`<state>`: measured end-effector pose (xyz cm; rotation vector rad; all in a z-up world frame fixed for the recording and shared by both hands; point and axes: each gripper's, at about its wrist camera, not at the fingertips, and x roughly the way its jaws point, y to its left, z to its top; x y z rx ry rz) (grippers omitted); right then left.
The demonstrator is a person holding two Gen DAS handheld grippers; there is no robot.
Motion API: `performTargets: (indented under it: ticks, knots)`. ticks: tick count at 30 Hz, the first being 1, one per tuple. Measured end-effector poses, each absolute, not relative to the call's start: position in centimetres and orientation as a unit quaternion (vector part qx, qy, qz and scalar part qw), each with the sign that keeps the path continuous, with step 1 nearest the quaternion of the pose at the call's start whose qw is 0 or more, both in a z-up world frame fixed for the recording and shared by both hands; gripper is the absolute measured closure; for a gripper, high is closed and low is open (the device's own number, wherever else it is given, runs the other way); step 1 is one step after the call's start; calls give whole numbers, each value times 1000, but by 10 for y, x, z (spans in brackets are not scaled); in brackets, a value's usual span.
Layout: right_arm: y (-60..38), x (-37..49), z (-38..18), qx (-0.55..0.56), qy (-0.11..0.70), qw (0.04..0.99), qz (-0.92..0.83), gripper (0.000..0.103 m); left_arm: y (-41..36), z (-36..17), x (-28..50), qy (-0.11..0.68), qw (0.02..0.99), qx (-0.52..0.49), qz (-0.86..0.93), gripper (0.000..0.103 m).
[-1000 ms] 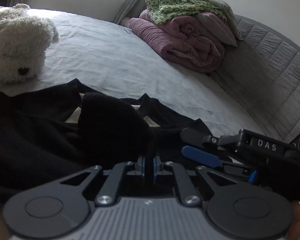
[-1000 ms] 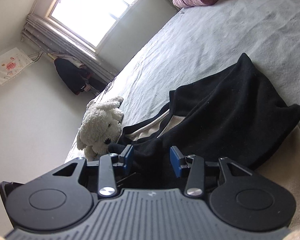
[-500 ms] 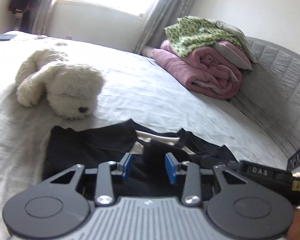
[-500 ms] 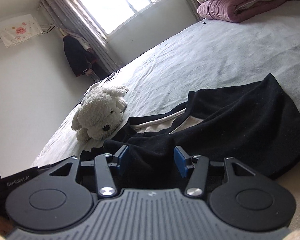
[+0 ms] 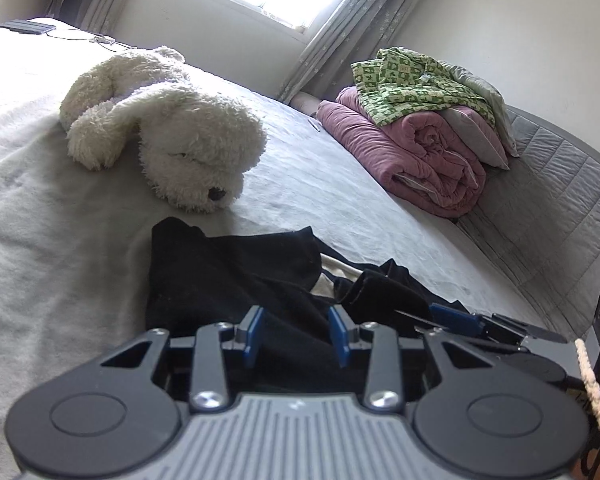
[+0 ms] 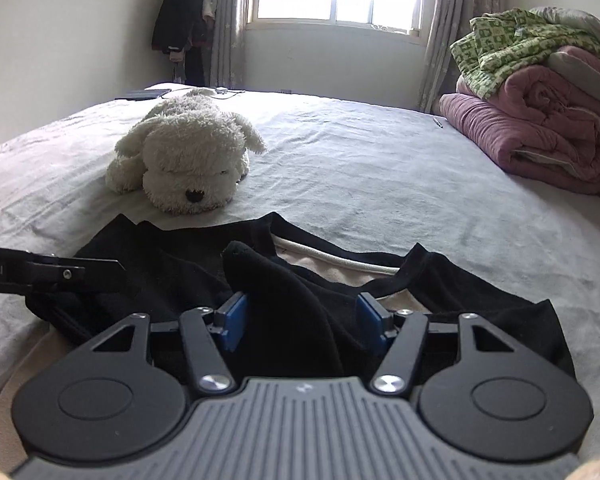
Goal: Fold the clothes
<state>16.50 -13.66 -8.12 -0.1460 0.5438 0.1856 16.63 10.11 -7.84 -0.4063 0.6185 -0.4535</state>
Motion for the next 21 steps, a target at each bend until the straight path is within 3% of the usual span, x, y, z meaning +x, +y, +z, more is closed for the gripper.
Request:
performTargets:
  ticks: [3, 4, 5, 7, 11, 21]
  knots:
    - [-132, 180, -83, -100, 280, 951, 89, 43, 118, -82, 167, 294, 906, -220, -211, 73]
    - [-132, 184, -83, -102, 283, 950, 88, 54, 124, -83, 167, 293, 905, -229, -207, 76]
    - [-133, 187, -81, -102, 288, 948, 89, 74, 129, -85, 168, 292, 904, -237, -202, 77]
    - [-133, 192, -79, -101, 296, 946, 89, 92, 138, -88, 169, 288, 901, -256, -196, 81]
    - [-138, 191, -50, -78, 271, 956, 76, 95, 155, -95, 170, 281, 892, -299, -189, 91]
    - [-141, 190, 40, -29, 175, 981, 75, 96, 159, -98, 171, 268, 883, -326, -204, 96]
